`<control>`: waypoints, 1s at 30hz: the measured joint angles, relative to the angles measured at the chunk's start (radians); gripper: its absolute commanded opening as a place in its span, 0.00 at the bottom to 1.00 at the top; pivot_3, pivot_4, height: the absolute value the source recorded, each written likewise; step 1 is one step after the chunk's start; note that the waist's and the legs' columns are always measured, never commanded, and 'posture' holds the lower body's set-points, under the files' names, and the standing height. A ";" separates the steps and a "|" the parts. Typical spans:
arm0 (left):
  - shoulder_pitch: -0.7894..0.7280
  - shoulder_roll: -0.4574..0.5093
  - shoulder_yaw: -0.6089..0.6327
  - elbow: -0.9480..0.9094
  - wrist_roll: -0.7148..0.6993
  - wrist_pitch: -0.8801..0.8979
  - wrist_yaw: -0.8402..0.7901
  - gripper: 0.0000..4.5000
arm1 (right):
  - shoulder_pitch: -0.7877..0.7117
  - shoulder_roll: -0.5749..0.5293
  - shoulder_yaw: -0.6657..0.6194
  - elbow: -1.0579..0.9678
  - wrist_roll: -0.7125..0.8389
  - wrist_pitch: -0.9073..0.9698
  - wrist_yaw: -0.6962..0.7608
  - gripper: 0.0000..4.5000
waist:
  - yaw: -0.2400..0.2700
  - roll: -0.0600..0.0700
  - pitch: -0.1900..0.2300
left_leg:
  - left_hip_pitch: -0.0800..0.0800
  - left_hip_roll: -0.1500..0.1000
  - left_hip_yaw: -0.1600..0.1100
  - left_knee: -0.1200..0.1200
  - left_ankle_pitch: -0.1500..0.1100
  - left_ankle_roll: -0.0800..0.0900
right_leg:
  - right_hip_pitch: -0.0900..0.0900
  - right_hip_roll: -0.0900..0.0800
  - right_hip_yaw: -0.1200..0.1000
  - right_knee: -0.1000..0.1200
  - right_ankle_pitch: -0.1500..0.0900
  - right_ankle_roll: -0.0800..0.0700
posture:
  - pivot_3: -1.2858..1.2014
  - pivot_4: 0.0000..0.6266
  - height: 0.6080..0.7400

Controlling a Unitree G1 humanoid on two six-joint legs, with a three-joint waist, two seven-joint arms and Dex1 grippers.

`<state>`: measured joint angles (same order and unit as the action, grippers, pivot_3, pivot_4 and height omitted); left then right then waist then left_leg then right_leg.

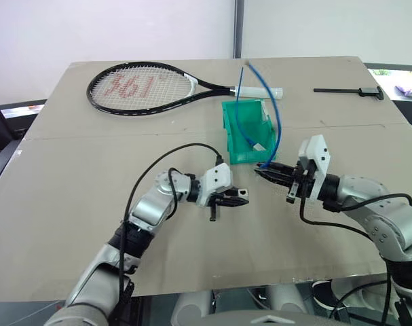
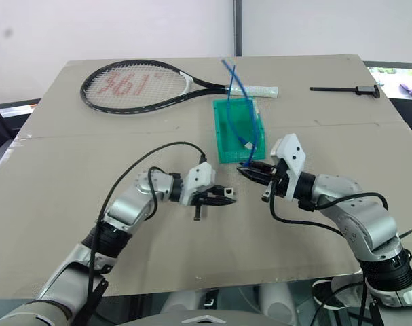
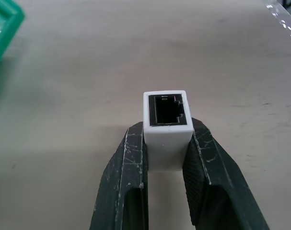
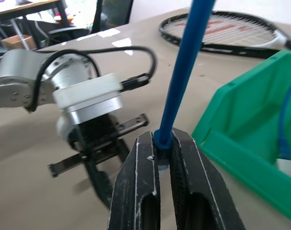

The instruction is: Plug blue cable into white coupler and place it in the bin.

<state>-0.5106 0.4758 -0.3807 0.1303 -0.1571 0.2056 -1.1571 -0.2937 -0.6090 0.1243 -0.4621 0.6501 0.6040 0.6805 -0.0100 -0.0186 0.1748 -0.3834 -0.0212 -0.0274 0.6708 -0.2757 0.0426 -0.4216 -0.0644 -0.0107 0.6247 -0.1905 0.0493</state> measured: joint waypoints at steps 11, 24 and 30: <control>-0.029 -0.045 -0.020 0.089 0.059 -0.115 0.003 0.08 | -0.065 0.061 0.127 0.147 -0.145 -0.044 0.110 0.00 | 0.006 0.000 0.000 | 0.000 0.000 -0.001 0.001 0.000 0.000 | 0.000 0.000 0.000 0.001 0.000 0.000 | 0.52 0.24 1.00; -0.015 -0.050 -0.017 0.089 0.061 -0.128 0.012 0.08 | -0.063 0.063 0.143 0.198 -0.231 -0.088 0.178 0.00 | 0.007 0.000 0.000 | 0.001 -0.001 -0.001 0.001 0.000 0.000 | 0.002 -0.001 0.000 0.001 0.000 0.000 | 0.52 0.24 1.00; -0.015 -0.054 -0.014 0.098 0.061 -0.136 0.010 0.08 | -0.063 0.053 0.138 0.208 -0.246 -0.094 0.204 0.00 | 0.008 0.000 -0.001 | 0.002 -0.001 -0.001 0.001 0.000 0.000 | 0.002 -0.001 -0.001 0.001 0.000 0.000 | 0.52 0.24 1.00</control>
<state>-0.5251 0.4222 -0.3949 0.2282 -0.0962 0.0695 -1.1466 -0.3564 -0.5556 0.2619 -0.2545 0.4036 0.5098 0.8849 -0.0024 -0.0188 0.1742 -0.3816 -0.0218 -0.0286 0.6722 -0.2756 0.0426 -0.4192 -0.0653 -0.0113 0.6256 -0.1903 0.0493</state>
